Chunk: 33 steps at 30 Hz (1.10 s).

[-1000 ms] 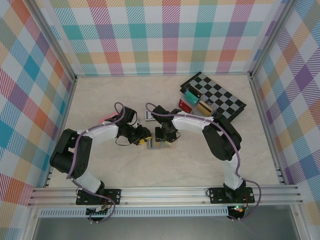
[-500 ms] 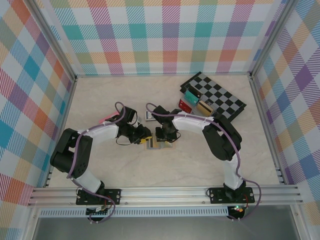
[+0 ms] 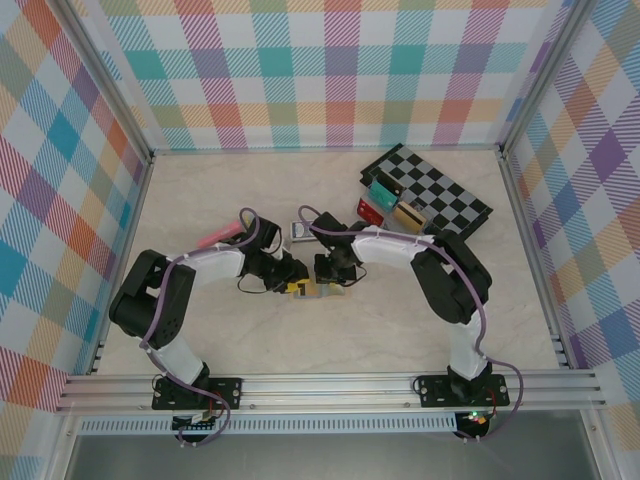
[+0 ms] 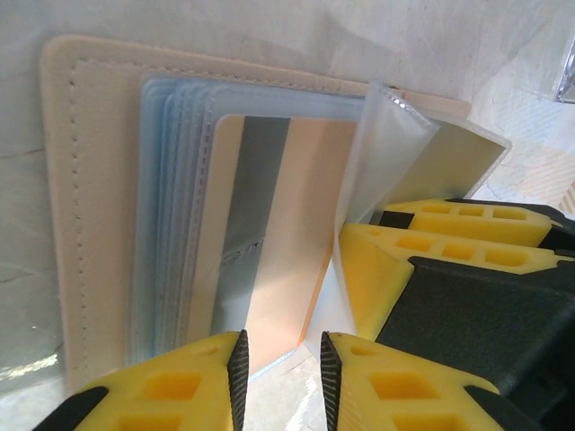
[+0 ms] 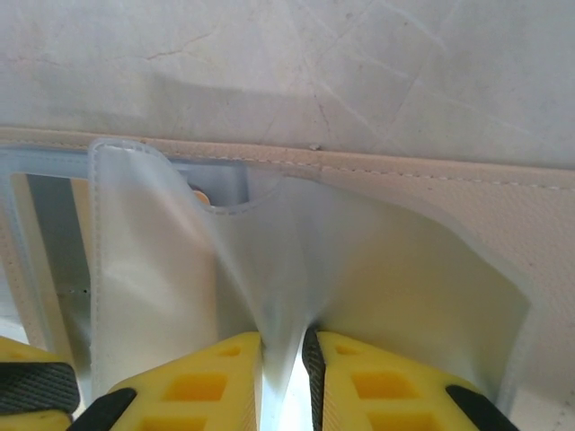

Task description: Take the credit cards out of the card holder

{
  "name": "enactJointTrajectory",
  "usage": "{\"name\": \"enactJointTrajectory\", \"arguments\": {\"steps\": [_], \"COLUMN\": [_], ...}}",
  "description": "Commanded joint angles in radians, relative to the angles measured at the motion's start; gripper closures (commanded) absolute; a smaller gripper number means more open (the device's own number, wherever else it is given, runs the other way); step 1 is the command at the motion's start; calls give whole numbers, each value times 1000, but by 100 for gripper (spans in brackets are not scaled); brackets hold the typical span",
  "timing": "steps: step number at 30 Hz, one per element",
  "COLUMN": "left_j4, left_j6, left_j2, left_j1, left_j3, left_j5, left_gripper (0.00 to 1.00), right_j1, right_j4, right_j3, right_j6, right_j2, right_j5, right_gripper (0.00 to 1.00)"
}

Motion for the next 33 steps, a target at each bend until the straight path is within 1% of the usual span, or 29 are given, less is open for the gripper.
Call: {"name": "enactJointTrajectory", "arguments": {"steps": [1, 5, 7, 11, 16, 21, 24, 27, 33], "left_j4": [34, 33, 30, 36, 34, 29, 30, 12, -11], "left_j6": [-16, -14, -15, -16, -14, -13, -15, -6, -5], "left_j2": [20, 35, 42, 55, 55, 60, 91, 142, 216], "left_j1": [-10, -14, -15, -18, -30, -62, -88, -109, -124], "left_j3": [12, 25, 29, 38, 70, 117, 150, 196, 250], "left_j5": [31, 33, 32, 42, 51, 53, 45, 34, 8], "left_gripper": [72, 77, 80, 84, 84, 82, 80, 80, 80], "right_j1": [-5, -18, -24, -29, -38, -52, -63, -72, -78], "right_j4": [54, 92, 119, 146, 150, 133, 123, 118, 103], "right_j3": [-55, -76, -93, -118, -158, -215, -243, -257, -260], "right_j6": [23, 42, 54, 63, 77, 94, 99, 96, 94], "right_j2": [-15, -83, -120, -192, -283, -381, -428, -451, -451], "right_j5": [-54, -77, -86, -91, -43, 59, 105, 118, 112], "right_gripper": [78, 76, 72, 70, 68, 65, 64, 62, 61]}}
